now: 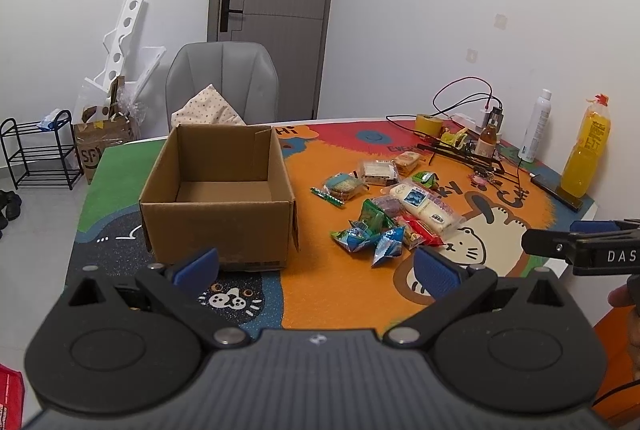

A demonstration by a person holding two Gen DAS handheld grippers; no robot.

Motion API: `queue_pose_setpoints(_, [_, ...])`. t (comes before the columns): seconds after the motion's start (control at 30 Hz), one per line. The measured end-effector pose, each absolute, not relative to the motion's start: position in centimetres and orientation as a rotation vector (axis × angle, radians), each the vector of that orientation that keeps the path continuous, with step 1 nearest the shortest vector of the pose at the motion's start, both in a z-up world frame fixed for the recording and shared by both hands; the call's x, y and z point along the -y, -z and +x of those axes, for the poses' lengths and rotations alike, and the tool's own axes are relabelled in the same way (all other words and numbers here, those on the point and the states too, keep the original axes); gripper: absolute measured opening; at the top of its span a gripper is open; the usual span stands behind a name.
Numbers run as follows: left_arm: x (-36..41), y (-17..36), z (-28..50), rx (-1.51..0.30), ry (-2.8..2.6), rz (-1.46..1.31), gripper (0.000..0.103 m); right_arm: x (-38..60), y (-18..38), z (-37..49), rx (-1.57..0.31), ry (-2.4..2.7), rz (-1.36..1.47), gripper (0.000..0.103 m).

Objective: Organize snacks

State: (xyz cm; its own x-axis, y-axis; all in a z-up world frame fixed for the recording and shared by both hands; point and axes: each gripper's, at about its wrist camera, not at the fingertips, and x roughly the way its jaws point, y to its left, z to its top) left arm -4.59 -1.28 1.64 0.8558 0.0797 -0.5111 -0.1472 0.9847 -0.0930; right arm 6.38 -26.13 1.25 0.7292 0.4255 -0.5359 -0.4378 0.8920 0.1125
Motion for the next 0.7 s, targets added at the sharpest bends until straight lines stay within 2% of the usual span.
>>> queue_pose_setpoints(0.7, [1.4,-0.7,-3.3,-0.552,-0.11,-0.134,0.103,26.3,0.2,7.5,-0.609,-0.485,0.013,0.103])
